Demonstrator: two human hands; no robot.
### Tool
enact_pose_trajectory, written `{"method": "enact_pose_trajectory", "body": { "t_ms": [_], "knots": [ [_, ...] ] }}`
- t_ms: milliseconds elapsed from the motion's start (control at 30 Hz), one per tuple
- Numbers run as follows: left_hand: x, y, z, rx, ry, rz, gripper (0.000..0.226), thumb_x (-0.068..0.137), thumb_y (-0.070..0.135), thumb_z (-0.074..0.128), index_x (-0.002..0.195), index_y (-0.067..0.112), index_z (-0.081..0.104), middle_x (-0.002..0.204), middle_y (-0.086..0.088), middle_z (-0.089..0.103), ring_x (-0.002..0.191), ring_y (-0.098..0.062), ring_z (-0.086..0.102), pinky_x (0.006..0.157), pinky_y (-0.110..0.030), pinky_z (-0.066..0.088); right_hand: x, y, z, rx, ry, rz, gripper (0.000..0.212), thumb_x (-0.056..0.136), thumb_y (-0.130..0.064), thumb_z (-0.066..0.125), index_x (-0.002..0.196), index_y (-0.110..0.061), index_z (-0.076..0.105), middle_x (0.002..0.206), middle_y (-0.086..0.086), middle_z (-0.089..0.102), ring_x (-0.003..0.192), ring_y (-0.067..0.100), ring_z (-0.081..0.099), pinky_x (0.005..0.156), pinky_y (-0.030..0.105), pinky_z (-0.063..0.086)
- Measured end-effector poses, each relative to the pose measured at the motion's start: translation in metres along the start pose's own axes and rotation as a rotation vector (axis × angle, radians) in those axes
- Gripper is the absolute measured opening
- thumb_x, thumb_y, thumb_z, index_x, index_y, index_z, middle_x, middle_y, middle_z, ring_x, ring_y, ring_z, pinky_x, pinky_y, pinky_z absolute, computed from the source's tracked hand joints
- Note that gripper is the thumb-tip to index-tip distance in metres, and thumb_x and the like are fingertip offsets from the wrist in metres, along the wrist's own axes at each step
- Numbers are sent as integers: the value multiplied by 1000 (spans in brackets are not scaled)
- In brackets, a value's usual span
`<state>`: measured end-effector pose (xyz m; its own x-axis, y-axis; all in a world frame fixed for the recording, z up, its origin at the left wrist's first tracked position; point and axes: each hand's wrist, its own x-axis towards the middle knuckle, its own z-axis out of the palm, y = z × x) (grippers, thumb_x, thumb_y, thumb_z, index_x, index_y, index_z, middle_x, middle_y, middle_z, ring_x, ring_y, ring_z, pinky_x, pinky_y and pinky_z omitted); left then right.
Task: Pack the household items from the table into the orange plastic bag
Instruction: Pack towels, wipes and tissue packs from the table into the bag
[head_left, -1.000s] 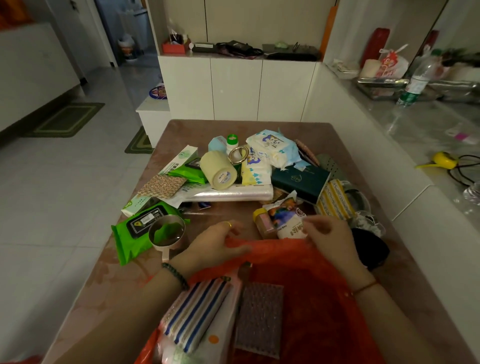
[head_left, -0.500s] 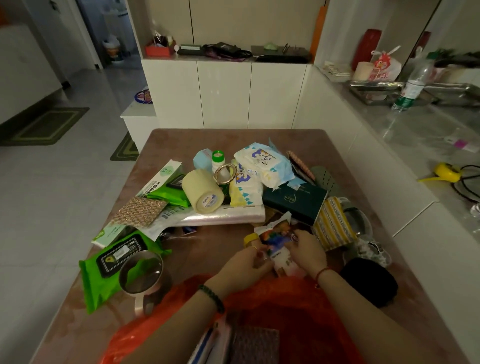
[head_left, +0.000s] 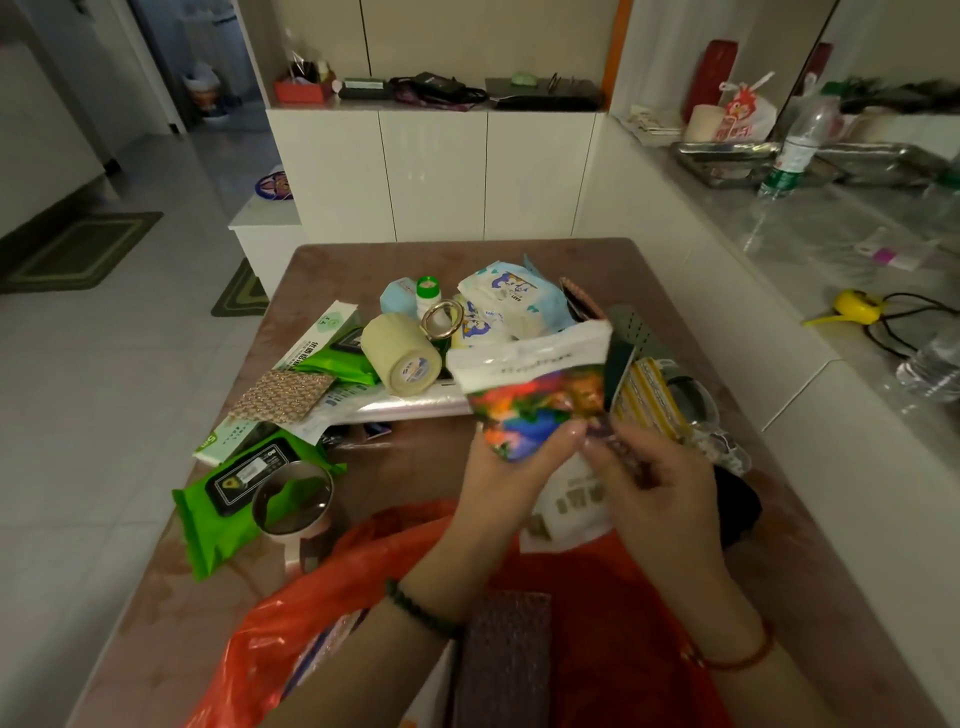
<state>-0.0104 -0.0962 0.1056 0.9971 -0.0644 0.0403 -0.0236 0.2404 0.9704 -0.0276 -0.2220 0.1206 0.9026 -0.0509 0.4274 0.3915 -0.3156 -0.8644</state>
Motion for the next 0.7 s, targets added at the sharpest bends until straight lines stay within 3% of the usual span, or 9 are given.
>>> {"method": "enact_pose_trajectory", "body": {
  "t_ms": [67,133,200,233,300,400,500,567,700],
  "knots": [
    [-23,-8,-3,24,18,-29,16,74,15,71,86,19,61,76,6,74,75,-8,71,65,-19,55,-21,-2,-7,67,-104,126,20,74,-28,65,76,-47,70,74,-29,69,70,-6,66,57,8,49],
    [-45,-24,-12,76,33,-158,20,71,16,75,87,18,64,78,0,75,77,-15,71,64,-21,56,-43,9,-16,60,-117,248,14,79,-32,66,71,-43,71,74,-21,71,73,-3,66,64,12,50],
    [-64,-38,-19,102,-28,-350,31,63,25,81,89,19,65,81,-4,76,77,-19,72,65,-25,57,-64,33,-29,-160,-63,329,8,85,-31,61,89,-35,67,96,-16,69,94,1,62,87,26,50],
    [-71,-44,-21,99,-68,-460,29,64,26,79,89,20,66,78,-2,76,74,-16,72,64,-25,57,-71,46,-35,-340,-70,376,18,85,-29,61,103,-31,63,113,-11,62,108,7,56,98,33,44],
    [-82,-54,-21,85,-145,-668,18,74,16,73,89,20,65,71,2,75,67,-11,71,60,-23,55,-81,71,-44,-614,-188,413,49,83,-32,64,129,-25,48,136,-3,47,125,16,43,107,37,35],
    [-88,-78,-20,108,-244,-847,16,78,13,69,93,17,64,81,0,73,71,-12,69,64,-23,55,-84,94,-46,-764,-292,474,62,83,-29,63,139,-24,36,129,4,57,113,22,56,94,39,48],
    [-88,-99,-16,93,-216,-878,5,85,15,62,90,14,62,73,-1,70,62,-11,68,58,-23,54,-81,98,-47,-686,-188,505,38,87,-14,57,125,-15,54,108,8,69,94,24,65,75,33,52],
    [-83,-110,-11,-18,-107,-874,13,86,17,63,97,10,61,80,-7,71,67,-18,69,58,-29,55,-79,95,-48,-588,-115,504,31,87,-9,56,118,-9,61,105,8,69,91,23,65,72,25,46],
    [-66,-123,0,-47,67,-749,23,88,16,59,108,5,59,104,-18,67,97,-35,65,84,-47,54,-84,93,-52,-505,-132,509,21,86,-7,57,105,-7,67,86,4,66,80,18,64,69,23,43]
  ]
}}
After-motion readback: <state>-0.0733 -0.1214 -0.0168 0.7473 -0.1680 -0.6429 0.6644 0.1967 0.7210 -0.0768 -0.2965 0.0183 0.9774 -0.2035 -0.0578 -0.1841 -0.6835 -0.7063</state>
